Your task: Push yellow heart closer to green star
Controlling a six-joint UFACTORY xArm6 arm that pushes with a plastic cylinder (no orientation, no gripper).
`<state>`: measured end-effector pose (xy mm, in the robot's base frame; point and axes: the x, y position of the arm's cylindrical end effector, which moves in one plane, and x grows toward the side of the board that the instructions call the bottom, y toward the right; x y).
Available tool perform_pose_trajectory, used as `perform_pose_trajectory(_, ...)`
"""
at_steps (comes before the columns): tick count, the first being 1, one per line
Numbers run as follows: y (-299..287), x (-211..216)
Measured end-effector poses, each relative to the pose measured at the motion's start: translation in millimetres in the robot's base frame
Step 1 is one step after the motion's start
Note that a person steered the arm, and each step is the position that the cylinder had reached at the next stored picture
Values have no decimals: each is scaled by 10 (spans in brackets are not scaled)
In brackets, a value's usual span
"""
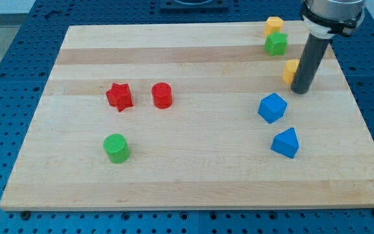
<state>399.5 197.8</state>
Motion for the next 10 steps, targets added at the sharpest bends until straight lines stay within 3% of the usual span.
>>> perform_pose_trajectory(2, 25, -352)
perform_pose_trajectory(6, 257, -500)
perform_pose_trajectory(10, 44, -514)
